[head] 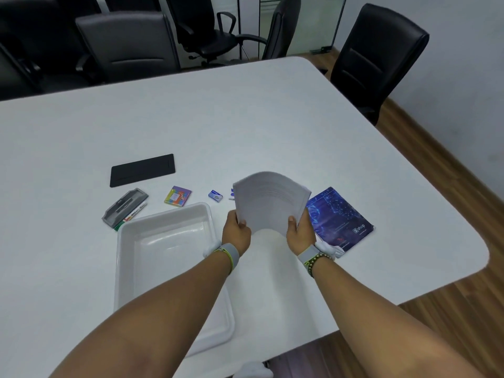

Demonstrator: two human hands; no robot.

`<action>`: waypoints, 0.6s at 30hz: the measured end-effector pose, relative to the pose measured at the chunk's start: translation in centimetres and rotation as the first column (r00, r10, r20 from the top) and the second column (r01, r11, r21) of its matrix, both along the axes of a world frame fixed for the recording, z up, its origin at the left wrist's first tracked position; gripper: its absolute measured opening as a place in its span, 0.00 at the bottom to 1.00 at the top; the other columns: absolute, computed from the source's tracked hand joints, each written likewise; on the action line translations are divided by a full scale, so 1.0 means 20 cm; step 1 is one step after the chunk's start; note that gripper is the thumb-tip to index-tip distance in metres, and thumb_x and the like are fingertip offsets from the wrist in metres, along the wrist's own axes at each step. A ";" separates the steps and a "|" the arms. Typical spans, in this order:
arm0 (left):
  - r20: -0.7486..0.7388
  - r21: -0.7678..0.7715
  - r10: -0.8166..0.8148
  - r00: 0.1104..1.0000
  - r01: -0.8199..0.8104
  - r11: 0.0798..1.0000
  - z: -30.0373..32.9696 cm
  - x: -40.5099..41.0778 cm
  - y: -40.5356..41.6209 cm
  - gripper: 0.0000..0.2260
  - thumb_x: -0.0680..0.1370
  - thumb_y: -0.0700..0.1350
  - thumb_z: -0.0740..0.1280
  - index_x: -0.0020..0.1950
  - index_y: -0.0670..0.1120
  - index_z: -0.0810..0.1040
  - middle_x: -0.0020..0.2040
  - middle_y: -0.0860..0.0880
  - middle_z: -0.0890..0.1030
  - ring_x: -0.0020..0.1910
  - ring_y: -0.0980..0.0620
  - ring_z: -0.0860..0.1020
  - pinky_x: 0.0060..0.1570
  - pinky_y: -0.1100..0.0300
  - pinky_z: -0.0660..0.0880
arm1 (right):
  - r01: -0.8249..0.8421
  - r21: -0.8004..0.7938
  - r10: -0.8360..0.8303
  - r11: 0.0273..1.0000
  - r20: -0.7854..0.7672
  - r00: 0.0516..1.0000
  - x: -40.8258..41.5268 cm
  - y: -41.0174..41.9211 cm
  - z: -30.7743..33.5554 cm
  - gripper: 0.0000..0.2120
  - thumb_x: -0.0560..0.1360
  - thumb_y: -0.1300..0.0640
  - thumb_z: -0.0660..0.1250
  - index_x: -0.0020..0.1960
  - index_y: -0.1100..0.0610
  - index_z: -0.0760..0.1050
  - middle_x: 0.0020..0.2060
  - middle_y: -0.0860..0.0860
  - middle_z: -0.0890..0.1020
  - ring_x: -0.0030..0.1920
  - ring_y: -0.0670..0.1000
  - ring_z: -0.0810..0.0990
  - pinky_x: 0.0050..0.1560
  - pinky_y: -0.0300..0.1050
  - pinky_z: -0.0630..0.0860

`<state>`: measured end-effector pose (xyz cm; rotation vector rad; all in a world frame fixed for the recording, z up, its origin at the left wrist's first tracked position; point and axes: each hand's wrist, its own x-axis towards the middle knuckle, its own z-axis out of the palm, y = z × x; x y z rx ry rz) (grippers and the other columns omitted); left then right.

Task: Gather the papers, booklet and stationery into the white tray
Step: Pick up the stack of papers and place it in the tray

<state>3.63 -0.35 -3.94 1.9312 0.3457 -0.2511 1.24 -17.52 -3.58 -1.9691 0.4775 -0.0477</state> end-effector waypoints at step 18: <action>0.092 0.364 0.354 0.931 -0.363 0.858 0.22 -0.25 1.38 0.11 0.76 0.43 0.73 0.58 0.50 0.81 0.45 0.53 0.83 0.47 0.48 0.82 0.48 0.63 0.74 | -0.536 -0.147 0.518 0.831 -0.147 0.843 0.29 1.04 0.15 0.12 0.75 0.62 0.69 0.34 0.53 0.73 0.30 0.46 0.75 0.37 0.53 0.76 0.36 0.37 0.70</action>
